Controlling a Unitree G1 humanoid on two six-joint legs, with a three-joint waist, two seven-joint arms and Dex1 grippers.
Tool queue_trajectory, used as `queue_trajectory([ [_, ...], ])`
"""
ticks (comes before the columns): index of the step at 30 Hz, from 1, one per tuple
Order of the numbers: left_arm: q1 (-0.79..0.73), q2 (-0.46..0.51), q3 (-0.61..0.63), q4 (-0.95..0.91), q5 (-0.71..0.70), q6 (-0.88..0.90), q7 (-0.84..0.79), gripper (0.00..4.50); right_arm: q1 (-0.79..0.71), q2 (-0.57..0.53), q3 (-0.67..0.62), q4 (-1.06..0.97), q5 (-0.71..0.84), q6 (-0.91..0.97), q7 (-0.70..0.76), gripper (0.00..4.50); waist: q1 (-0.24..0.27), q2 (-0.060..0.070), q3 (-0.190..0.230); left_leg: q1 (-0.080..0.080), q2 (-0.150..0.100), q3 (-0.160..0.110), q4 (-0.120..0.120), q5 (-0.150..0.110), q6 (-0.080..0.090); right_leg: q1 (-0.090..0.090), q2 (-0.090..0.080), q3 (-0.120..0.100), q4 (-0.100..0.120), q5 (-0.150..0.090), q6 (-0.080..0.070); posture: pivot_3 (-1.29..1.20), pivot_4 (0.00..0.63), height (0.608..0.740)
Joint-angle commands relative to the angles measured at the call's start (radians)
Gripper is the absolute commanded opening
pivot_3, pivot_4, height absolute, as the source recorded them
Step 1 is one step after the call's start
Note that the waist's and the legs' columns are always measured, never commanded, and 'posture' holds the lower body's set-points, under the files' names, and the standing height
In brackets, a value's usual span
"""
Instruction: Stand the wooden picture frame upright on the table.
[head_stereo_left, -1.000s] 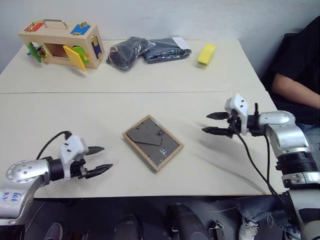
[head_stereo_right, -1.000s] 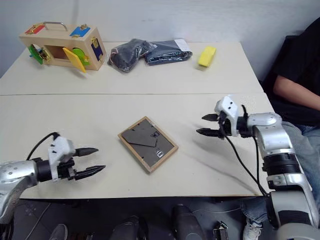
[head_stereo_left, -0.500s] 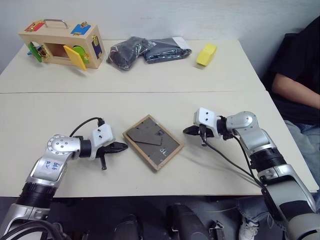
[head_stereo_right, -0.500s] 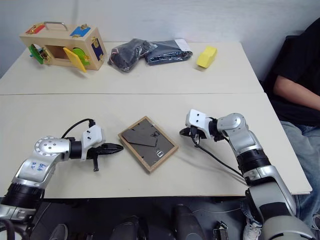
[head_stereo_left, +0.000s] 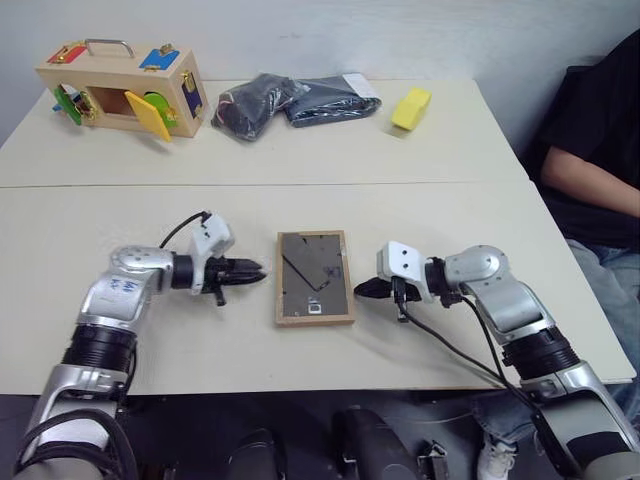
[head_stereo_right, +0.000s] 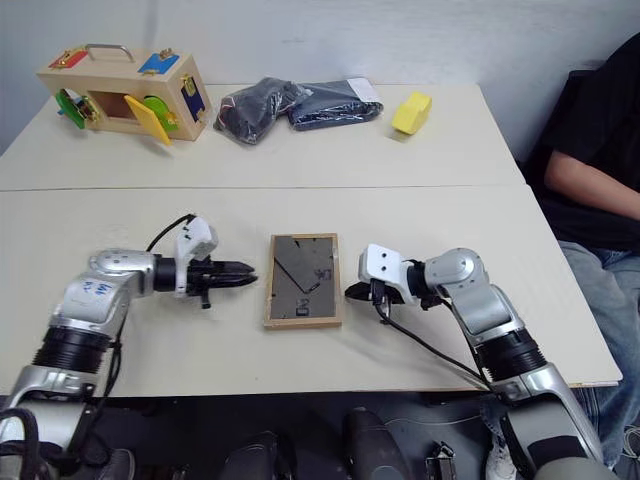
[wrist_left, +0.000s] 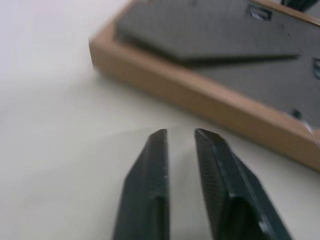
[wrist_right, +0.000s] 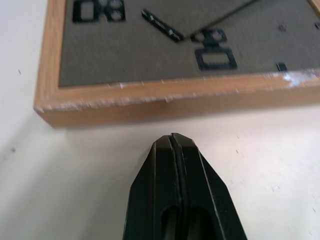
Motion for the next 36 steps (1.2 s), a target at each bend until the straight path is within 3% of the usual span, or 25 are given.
queue_trajectory([
  [1,-0.056,0.009,0.041,0.018,-0.146,0.318,-0.059,2.53,-0.025,-0.02,-0.009,-0.013,-0.011,-0.045,0.0,0.0,0.004,0.0,0.0,0.0,0.0,0.0,0.0,0.0,0.0,0.0,0.0,0.0,0.0,0.0,0.0,0.0,0.15,0.74],
  [4,-0.101,-0.019,0.081,0.076,-0.203,0.449,-0.036,3.47,-0.029,-0.033,0.003,-0.009,-0.035,-0.085,0.003,0.0,0.01,0.0,0.0,-0.001,0.0,-0.002,0.002,0.0,0.0,0.0,-0.001,-0.001,0.0,0.0,0.0,0.0,0.15,0.74],
  [7,-0.102,-0.014,0.03,0.066,-0.217,0.522,-0.049,4.42,-0.026,-0.046,0.023,-0.019,-0.062,-0.119,0.015,0.0,0.009,0.0,0.0,-0.002,-0.001,-0.002,0.003,0.0,0.001,0.0,-0.001,-0.001,0.0,0.0,0.0,0.0,0.15,0.74],
  [12,-0.112,-0.032,-0.071,-0.006,-0.227,0.599,-0.036,4.47,-0.025,-0.041,0.04,-0.045,-0.071,-0.117,0.028,0.0,0.003,0.0,0.0,-0.001,0.0,-0.002,0.003,0.0,0.0,0.0,-0.001,-0.001,0.001,0.0,0.0,0.0,0.15,0.74],
  [17,-0.141,-0.121,-0.142,-0.004,-0.209,0.618,0.029,4.47,-0.031,-0.012,0.06,-0.08,-0.065,-0.087,0.037,0.0,0.008,0.0,0.0,-0.001,-0.001,-0.002,0.003,0.0,0.0,0.001,-0.001,-0.001,0.001,0.0,0.0,0.0,0.15,0.74],
  [23,-0.183,-0.226,-0.105,0.026,-0.223,0.668,0.106,4.47,-0.031,0.014,0.081,-0.108,-0.065,-0.057,0.036,0.0,0.028,0.0,-0.001,0.0,-0.001,-0.002,0.004,-0.001,0.001,0.002,-0.001,-0.001,0.001,0.0,0.0,0.0,0.15,0.74],
  [28,-0.21,-0.254,-0.02,0.051,-0.25,0.711,0.144,4.47,-0.018,0.012,0.081,-0.108,-0.067,-0.061,0.031,0.0,0.031,0.0,0.0,0.0,-0.001,-0.002,0.004,-0.001,0.001,0.002,-0.001,-0.001,0.001,0.0,0.0,0.0,0.15,0.74],
  [31,-0.222,-0.249,0.022,0.081,-0.255,0.706,0.163,3.89,-0.005,-0.004,0.074,-0.112,-0.066,-0.068,0.032,0.0,0.031,0.0,0.0,0.0,-0.001,-0.002,0.004,-0.001,0.001,0.002,-0.001,-0.001,0.001,0.0,0.0,0.0,0.15,0.74],
  [36,-0.206,-0.192,0.044,0.028,-0.319,0.719,0.112,2.34,0.032,-0.043,0.002,-0.15,-0.012,-0.019,0.022,0.0,0.028,0.0,0.0,-0.001,-0.001,-0.003,0.004,-0.001,0.0,0.001,-0.001,-0.001,0.001,0.0,0.0,0.0,0.15,0.74],
])
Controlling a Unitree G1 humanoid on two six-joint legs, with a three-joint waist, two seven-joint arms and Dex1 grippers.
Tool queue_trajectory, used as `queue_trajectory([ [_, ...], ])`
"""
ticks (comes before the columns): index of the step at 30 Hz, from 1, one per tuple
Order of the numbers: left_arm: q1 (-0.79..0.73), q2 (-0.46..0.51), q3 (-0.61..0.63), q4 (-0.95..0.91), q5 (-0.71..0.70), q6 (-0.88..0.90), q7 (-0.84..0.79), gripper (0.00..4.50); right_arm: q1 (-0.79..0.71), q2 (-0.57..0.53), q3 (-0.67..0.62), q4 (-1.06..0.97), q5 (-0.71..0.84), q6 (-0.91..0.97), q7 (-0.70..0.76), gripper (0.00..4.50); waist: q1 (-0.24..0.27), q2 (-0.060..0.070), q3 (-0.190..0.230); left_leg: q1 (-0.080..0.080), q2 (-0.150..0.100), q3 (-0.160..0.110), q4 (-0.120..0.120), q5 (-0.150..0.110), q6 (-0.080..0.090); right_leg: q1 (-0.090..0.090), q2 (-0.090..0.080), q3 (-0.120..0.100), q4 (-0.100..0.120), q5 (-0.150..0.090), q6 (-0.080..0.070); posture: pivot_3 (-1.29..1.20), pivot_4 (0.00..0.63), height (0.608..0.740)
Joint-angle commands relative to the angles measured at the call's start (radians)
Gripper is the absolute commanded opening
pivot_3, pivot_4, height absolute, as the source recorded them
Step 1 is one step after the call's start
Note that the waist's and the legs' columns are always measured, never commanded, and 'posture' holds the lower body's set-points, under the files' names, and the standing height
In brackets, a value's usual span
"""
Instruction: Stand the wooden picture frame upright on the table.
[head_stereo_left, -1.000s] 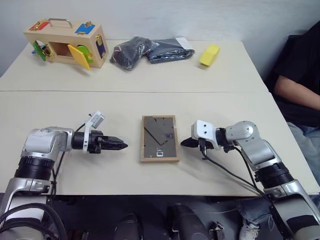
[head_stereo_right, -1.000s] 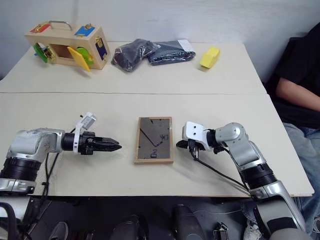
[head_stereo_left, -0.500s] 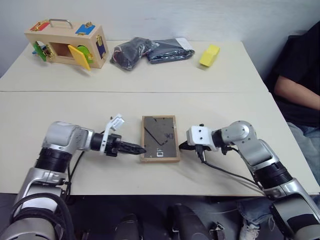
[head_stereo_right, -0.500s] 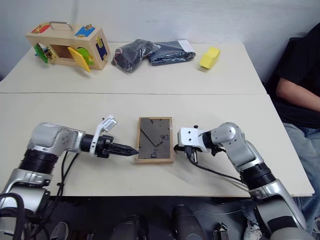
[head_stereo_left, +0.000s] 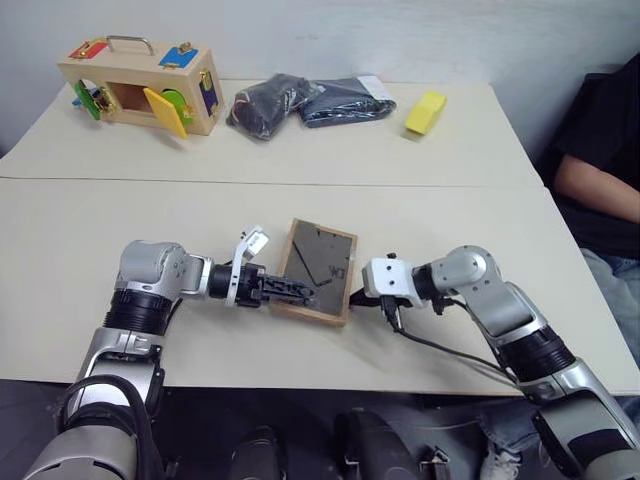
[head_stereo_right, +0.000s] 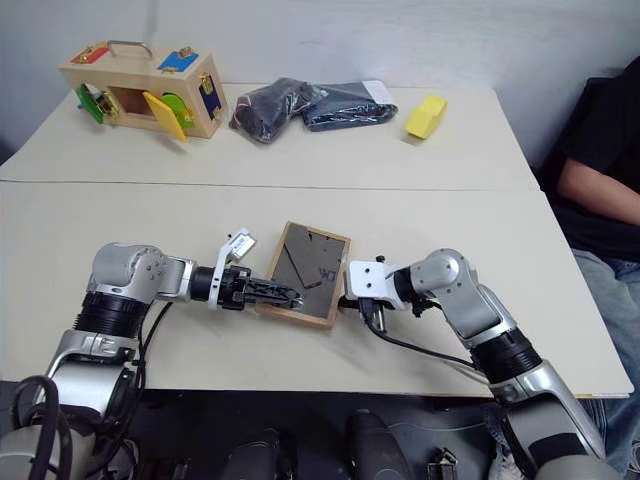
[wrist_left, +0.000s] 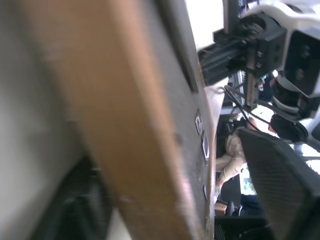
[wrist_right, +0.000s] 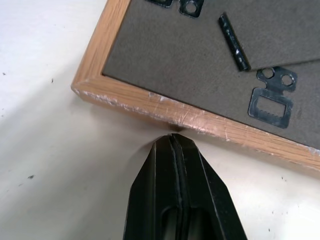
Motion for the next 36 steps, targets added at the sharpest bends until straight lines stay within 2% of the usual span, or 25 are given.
queue_trajectory([
  [1,-0.001,0.046,0.046,-0.057,-0.067,0.013,-0.041,1.99,0.023,-0.05,-0.092,-0.069,0.076,0.08,0.003,0.17,-0.003,0.0,0.0,0.0,0.0,0.0,0.0,0.0,0.0,0.0,0.0,0.0,0.0,0.0,0.0,0.0,0.15,0.74],
  [4,0.012,0.055,0.055,-0.083,-0.09,0.022,-0.035,1.25,0.044,-0.107,-0.185,-0.158,0.227,0.264,0.058,0.85,-0.001,0.0,0.0,0.0,0.0,0.0,0.0,0.0,0.0,0.0,0.0,0.0,0.001,0.0,0.0,0.0,0.15,0.74],
  [7,0.021,0.058,0.068,-0.11,-0.108,0.029,-0.028,1.26,0.024,-0.143,-0.288,-0.229,0.405,0.48,0.076,1.81,0.0,0.0,0.0,0.0,0.0,0.0,0.0,0.0,0.0,0.0,0.0,0.0,0.0,0.0,0.0,0.0,0.15,0.74],
  [10,0.025,0.061,0.084,-0.152,-0.132,0.035,-0.027,1.26,-0.069,-0.07,-0.368,-0.217,0.527,0.659,-0.034,2.77,-0.008,0.0,0.0,0.0,0.0,-0.001,0.0,0.0,0.0,0.0,0.0,0.0,0.001,0.0,0.0,0.0,0.15,0.74],
  [15,0.007,0.042,0.11,-0.184,-0.161,0.048,-0.004,1.26,-0.133,0.017,-0.349,-0.182,0.554,0.717,-0.135,4.39,-0.006,0.0,0.0,0.0,0.0,-0.001,-0.001,0.0,-0.001,0.0,0.0,0.0,0.0,0.0,-0.001,0.0,0.15,0.74],
  [21,-0.012,0.031,0.155,-0.222,-0.215,0.077,-0.005,1.26,-0.147,0.073,-0.29,-0.167,0.54,0.691,-0.184,4.5,-0.002,0.0,0.0,-0.005,0.0,-0.001,0.0,0.0,-0.001,-0.005,0.0,0.0,0.001,0.0,0.0,0.0,0.15,0.74],
  [29,-0.016,0.041,0.122,-0.161,-0.153,0.02,0.042,1.26,-0.134,0.102,-0.3,-0.312,0.681,0.753,-0.182,4.5,-0.003,0.0,0.0,-0.013,0.0,-0.002,0.002,0.0,-0.001,-0.014,0.0,0.0,0.004,0.0,0.0,0.0,0.15,0.74],
  [34,-0.021,0.053,0.116,-0.137,-0.143,-0.01,0.052,1.26,-0.129,0.05,-0.351,-0.332,0.677,0.751,-0.232,4.5,-0.002,0.0,0.0,-0.013,0.0,-0.001,0.002,0.0,-0.001,-0.014,0.0,0.0,0.004,0.0,0.0,0.0,0.15,0.74],
  [36,-0.021,0.061,0.112,-0.135,-0.148,-0.012,0.047,1.26,-0.121,-0.005,-0.368,-0.329,0.647,0.726,-0.24,4.5,-0.001,0.0,0.0,-0.014,0.0,-0.001,0.002,0.0,-0.001,-0.014,0.0,0.0,0.003,0.0,0.0,0.0,0.15,0.74],
])
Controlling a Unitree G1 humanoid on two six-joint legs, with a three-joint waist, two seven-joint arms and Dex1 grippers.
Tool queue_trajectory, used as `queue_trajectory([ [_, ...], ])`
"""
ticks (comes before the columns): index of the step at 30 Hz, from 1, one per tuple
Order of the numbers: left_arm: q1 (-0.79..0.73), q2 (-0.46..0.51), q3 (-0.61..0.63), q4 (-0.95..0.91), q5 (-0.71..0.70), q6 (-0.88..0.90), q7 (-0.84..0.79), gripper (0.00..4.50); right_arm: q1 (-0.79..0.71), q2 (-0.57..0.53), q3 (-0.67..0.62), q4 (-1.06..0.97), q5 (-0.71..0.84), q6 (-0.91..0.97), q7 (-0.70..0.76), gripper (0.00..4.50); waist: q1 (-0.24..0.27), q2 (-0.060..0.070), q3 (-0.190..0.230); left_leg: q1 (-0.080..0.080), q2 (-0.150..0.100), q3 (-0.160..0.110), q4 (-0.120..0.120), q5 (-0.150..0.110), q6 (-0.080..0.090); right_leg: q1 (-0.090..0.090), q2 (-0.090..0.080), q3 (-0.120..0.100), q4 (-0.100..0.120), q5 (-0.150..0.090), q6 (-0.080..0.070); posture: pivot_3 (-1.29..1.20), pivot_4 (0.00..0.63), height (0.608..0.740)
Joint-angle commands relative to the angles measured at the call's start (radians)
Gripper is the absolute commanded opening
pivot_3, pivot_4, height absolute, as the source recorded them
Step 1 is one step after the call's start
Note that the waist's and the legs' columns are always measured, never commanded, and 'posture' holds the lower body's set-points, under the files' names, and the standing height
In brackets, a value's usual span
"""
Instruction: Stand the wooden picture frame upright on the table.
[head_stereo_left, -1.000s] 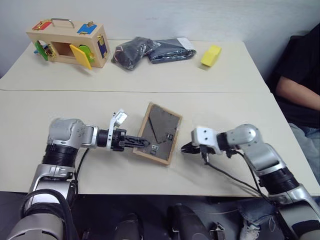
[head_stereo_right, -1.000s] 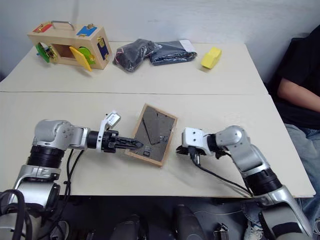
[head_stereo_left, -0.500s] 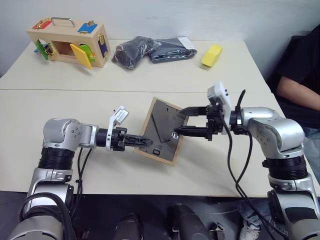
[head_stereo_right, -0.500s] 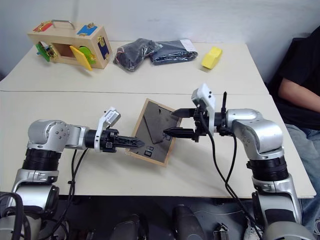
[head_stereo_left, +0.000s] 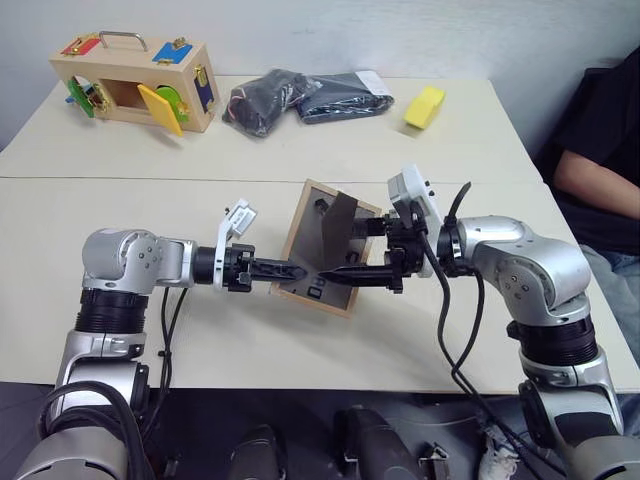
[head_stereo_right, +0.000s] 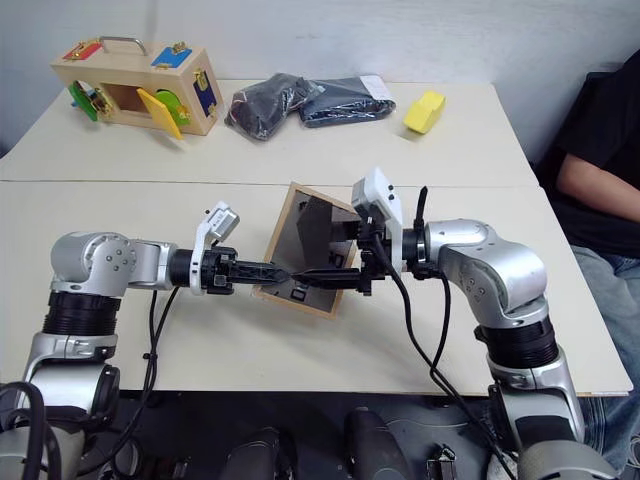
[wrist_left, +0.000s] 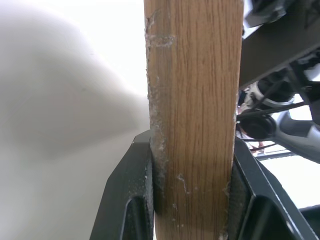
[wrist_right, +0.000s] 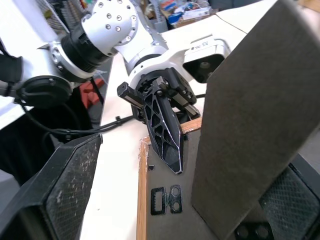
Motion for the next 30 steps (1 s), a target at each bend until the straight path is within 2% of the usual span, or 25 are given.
queue_trajectory([
  [1,-0.023,0.022,0.011,-0.016,-0.017,-0.019,-0.016,1.26,0.018,-0.104,-0.07,-0.032,-0.039,-0.056,-0.011,4.5,0.001,0.0,0.0,0.0,0.0,0.0,0.0,0.0,0.0,0.0,0.0,0.0,0.0,0.0,0.0,0.0,0.15,0.74],
  [5,-0.029,0.026,0.011,-0.016,-0.025,-0.013,-0.017,1.26,0.127,-0.263,-0.054,-0.014,-0.214,-0.327,0.046,4.5,0.005,0.0,0.0,0.0,0.0,0.0,-0.001,0.0,0.0,0.0,0.0,0.0,-0.002,0.0,0.0,0.0,0.15,0.74],
  [7,-0.03,0.031,0.008,-0.019,-0.028,-0.011,-0.02,1.26,0.191,-0.307,-0.04,0.018,-0.344,-0.571,0.045,4.5,0.005,0.0,0.0,-0.001,-0.001,0.0,-0.001,0.0,0.0,0.0,0.0,0.0,-0.002,0.0,0.0,0.0,0.15,0.74],
  [8,-0.03,0.036,-0.001,-0.028,-0.024,-0.018,-0.022,1.26,0.227,-0.325,-0.009,0.075,-0.494,-0.844,-0.02,4.5,0.003,0.0,0.0,-0.001,-0.001,0.0,-0.001,0.0,0.0,0.0,0.0,0.0,-0.002,0.0,0.0,0.0,0.15,0.74],
  [9,-0.03,0.04,-0.008,-0.034,-0.021,-0.023,-0.023,1.26,0.25,-0.333,0.012,0.122,-0.598,-1.039,-0.068,4.5,0.001,0.0,0.0,-0.001,-0.001,0.0,-0.001,0.0,0.0,0.0,0.001,0.0,-0.002,0.0,0.0,0.0,0.15,0.74],
  [11,-0.036,0.043,-0.016,-0.047,-0.026,-0.026,-0.03,1.26,0.245,-0.293,0.045,0.238,-0.813,-1.424,-0.27,4.5,-0.008,0.0,0.0,0.0,-0.001,0.001,-0.001,0.0,0.0,0.0,0.001,0.001,-0.002,0.0,0.0,0.0,0.15,0.74],
  [14,-0.047,0.044,-0.019,-0.053,-0.041,-0.014,-0.035,1.26,0.173,-0.246,0.095,0.384,-1.101,-1.734,-0.546,4.5,-0.029,0.0,0.0,0.001,0.0,0.002,-0.001,0.001,-0.001,0.0,0.001,0.002,0.0,0.0,0.0,0.0,0.15,0.74],
  [17,-0.061,0.046,-0.019,-0.053,-0.053,0.004,-0.039,1.26,0.082,-0.204,0.139,0.488,-1.332,-1.863,-0.782,4.5,-0.034,0.0,0.0,0.002,0.0,0.003,-0.002,0.001,-0.002,-0.002,0.002,0.003,0.002,0.0,0.0,0.0,0.15,0.74],
  [20,-0.078,0.047,-0.015,-0.046,-0.063,0.025,-0.038,1.26,-0.01,-0.141,0.192,0.57,-1.513,-1.897,-1.005,4.5,-0.04,0.0,0.0,0.002,0.0,0.004,-0.001,0.002,-0.003,-0.002,0.002,0.004,0.003,0.0,0.0,0.0,0.15,0.74],
  [23,-0.085,0.053,-0.013,-0.045,-0.064,0.032,-0.037,1.26,-0.083,-0.102,0.234,0.652,-1.6,-1.891,-1.143,3.86,-0.04,0.0,0.0,0.003,0.001,0.004,-0.001,0.002,-0.003,-0.002,0.002,0.003,0.004,-0.001,-0.001,0.0,0.15,0.74],
  [28,-0.082,0.068,-0.003,-0.046,-0.067,0.019,-0.038,1.26,-0.149,-0.084,0.304,0.733,-1.698,-1.89,-1.309,2.26,-0.042,0.0,0.0,0.002,0.001,0.004,-0.001,0.002,-0.003,-0.002,0.002,0.003,0.004,-0.001,-0.001,0.0,0.15,0.74],
  [30,-0.073,0.084,0.001,-0.056,-0.07,0.024,-0.042,1.26,-0.174,-0.08,0.329,0.777,-1.71,-1.892,-1.345,1.93,-0.044,0.0,0.0,0.002,0.001,0.004,-0.001,0.002,-0.003,-0.002,0.002,0.003,0.004,-0.001,-0.001,0.0,0.15,0.74],
])
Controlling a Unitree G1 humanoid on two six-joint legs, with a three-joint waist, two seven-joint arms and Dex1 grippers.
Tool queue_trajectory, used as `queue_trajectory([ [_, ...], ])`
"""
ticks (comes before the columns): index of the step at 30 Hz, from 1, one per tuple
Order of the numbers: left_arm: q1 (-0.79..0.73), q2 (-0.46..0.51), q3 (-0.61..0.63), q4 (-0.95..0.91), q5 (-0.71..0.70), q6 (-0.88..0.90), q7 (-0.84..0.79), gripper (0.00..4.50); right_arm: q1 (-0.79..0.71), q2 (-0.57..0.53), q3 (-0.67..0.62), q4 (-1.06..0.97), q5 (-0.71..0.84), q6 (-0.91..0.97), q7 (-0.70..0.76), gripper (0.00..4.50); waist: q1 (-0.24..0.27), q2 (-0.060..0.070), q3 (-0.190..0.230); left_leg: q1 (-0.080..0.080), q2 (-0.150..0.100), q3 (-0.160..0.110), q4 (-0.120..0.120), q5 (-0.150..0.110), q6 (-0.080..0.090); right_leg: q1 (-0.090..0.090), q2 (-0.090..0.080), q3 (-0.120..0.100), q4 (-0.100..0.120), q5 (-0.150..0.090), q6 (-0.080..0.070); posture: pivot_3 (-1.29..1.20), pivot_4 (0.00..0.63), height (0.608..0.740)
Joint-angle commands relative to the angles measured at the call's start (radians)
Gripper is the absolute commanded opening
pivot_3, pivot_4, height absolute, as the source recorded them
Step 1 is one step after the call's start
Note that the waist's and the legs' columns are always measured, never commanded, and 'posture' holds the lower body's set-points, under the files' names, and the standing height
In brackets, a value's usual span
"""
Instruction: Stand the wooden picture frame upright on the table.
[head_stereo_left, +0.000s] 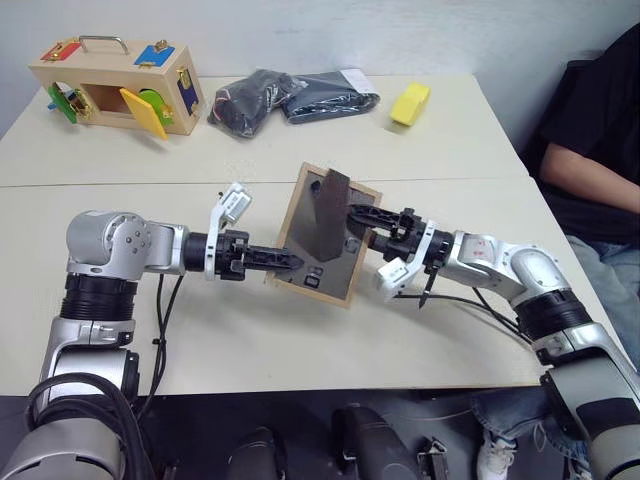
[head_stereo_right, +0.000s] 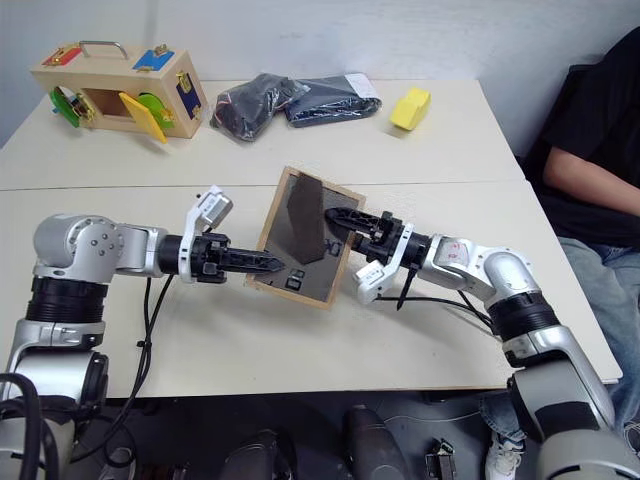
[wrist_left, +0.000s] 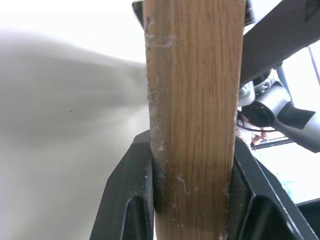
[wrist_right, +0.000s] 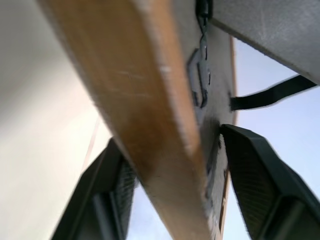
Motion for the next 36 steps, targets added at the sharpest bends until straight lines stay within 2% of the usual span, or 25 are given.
queue_trajectory([
  [1,-0.002,0.031,0.003,-0.06,-0.015,-0.005,0.0,1.61,-0.06,0.016,0.043,0.057,-0.004,-0.014,-0.064,1.86,-0.006,0.0,0.0,0.0,0.0,0.0,0.0,0.0,0.0,0.0,0.0,0.0,0.0,0.0,0.0,0.0,0.15,0.74],
  [3,0.007,0.059,0.011,-0.073,-0.023,0.0,-0.004,2.24,-0.082,0.011,0.059,0.088,-0.003,-0.017,-0.085,1.7,-0.01,0.0,0.0,0.001,0.0,0.0,0.0,0.0,0.0,0.0,0.0,0.0,0.0,0.0,0.0,0.0,0.15,0.74],
  [5,0.022,0.116,0.031,-0.097,-0.035,0.003,-0.021,2.9,-0.103,0.01,0.069,0.117,0.019,-0.021,-0.082,1.22,-0.014,0.0,0.0,0.001,0.0,0.0,0.0,0.0,0.0,0.0,0.0,0.0,0.001,0.0,0.0,0.0,0.15,0.74],
  [10,0.137,0.296,0.093,-0.225,-0.039,-0.097,-0.07,4.33,-0.123,0.002,0.08,0.164,0.081,-0.047,-0.033,1.22,-0.033,0.0,0.0,0.001,0.0,0.0,-0.001,0.0,-0.001,0.0,0.0,0.0,0.002,-0.001,-0.002,0.0,0.15,0.74],
  [11,0.165,0.326,0.163,-0.257,-0.047,-0.125,-0.066,4.5,-0.123,-0.002,0.077,0.179,0.118,-0.059,0.003,1.22,-0.034,0.0,0.0,0.001,0.0,0.0,-0.001,0.0,-0.001,0.0,0.0,0.0,0.002,-0.001,-0.002,0.0,0.15,0.74],
  [13,0.291,0.39,0.287,-0.394,-0.016,-0.261,-0.086,4.5,-0.115,-0.004,0.07,0.219,0.261,-0.102,0.128,1.22,-0.041,0.0,0.0,0.001,0.0,0.0,-0.001,0.0,-0.001,-0.001,0.0,0.0,0.002,-0.001,-0.002,0.0,0.15,0.74],
  [14,0.372,0.405,0.342,-0.477,-0.006,-0.33,-0.113,4.5,-0.097,0.006,0.077,0.236,0.411,-0.109,0.253,1.22,-0.043,0.0,0.0,0.001,0.0,0.0,-0.001,0.0,-0.001,-0.001,0.0,0.0,0.002,-0.001,-0.002,0.0,0.15,0.74],
  [15,0.43,0.401,0.38,-0.54,-0.018,-0.366,-0.123,4.5,-0.061,0.017,0.093,0.211,0.626,-0.086,0.406,1.22,-0.042,0.0,0.0,0.001,0.0,-0.001,-0.002,0.0,-0.001,-0.001,0.0,0.0,0.001,-0.001,-0.002,0.0,0.15,0.74],
  [16,0.475,0.378,0.42,-0.588,-0.045,-0.372,-0.104,4.5,0.015,0.04,0.081,0.079,0.943,0.113,0.644,1.22,-0.038,-0.001,0.0,0.002,0.0,-0.001,-0.003,0.0,-0.001,0.0,0.0,0.0,0.0,-0.001,-0.002,0.0,0.15,0.74],
  [17,0.513,0.354,0.448,-0.629,-0.064,-0.381,-0.083,4.5,0.073,0.063,0.054,-0.035,1.199,0.308,0.818,1.22,-0.032,-0.001,0.0,0.002,0.0,-0.002,-0.002,0.0,-0.001,0.002,0.0,-0.001,0.0,-0.001,-0.002,0.0,0.15,0.74],
  [18,0.537,0.336,0.463,-0.654,-0.082,-0.381,-0.064,4.5,0.112,0.076,0.023,-0.128,1.372,0.474,0.931,1.22,-0.027,-0.001,0.0,0.002,0.001,-0.006,-0.002,0.0,-0.001,0.004,0.0,-0.003,-0.001,-0.001,-0.002,0.0,0.15,0.74],
  [19,0.555,0.32,0.476,-0.676,-0.11,-0.37,-0.049,4.5,0.141,0.078,-0.006,-0.213,1.515,0.659,1.021,1.22,-0.02,0.0,0.0,0.003,0.001,-0.008,0.0,0.0,-0.001,0.007,0.0,-0.004,-0.001,-0.001,-0.002,0.0,0.15,0.74],
  [22,0.556,0.279,0.494,-0.717,-0.191,-0.362,-0.003,4.5,0.161,0.075,-0.084,-0.329,1.886,1.26,1.098,1.22,0.005,0.0,0.0,0.001,0.0,-0.012,0.003,0.0,0.0,0.008,-0.001,-0.006,-0.001,0.0,0.0,0.0,0.15,0.74],
  [25,0.554,0.275,0.47,-0.718,-0.162,-0.426,0.031,4.5,0.17,0.086,-0.109,-0.34,1.945,1.508,1.101,1.22,0.021,-0.001,0.0,0.002,0.0,-0.016,0.002,0.0,0.001,0.013,-0.001,-0.01,-0.005,0.0,0.0,0.0,0.15,0.74],
  [30,0.545,0.283,0.431,-0.684,-0.147,-0.484,0.046,4.5,0.184,0.116,-0.13,-0.353,1.92,1.711,1.097,1.22,0.021,-0.001,0.0,0.0,-0.001,-0.016,0.001,-0.001,0.001,0.012,-0.002,-0.011,-0.008,0.0,0.0,0.0,0.15,0.74],
  [33,0.53,0.288,0.406,-0.654,-0.133,-0.511,0.043,4.5,0.191,0.128,-0.141,-0.362,1.898,1.765,1.11,2.28,0.019,-0.001,0.0,0.001,-0.001,-0.016,0.001,0.0,0.001,0.013,-0.002,-0.011,-0.007,0.0,0.0,0.0,0.15,0.74],
  [36,0.511,0.294,0.384,-0.619,-0.118,-0.541,0.036,4.5,0.231,0.092,-0.118,-0.44,1.841,1.742,1.19,3.15,0.02,-0.001,0.0,0.001,-0.001,-0.016,0.0,-0.001,0.001,0.012,-0.001,-0.011,-0.008,0.0,0.0,0.0,0.15,0.74],
])
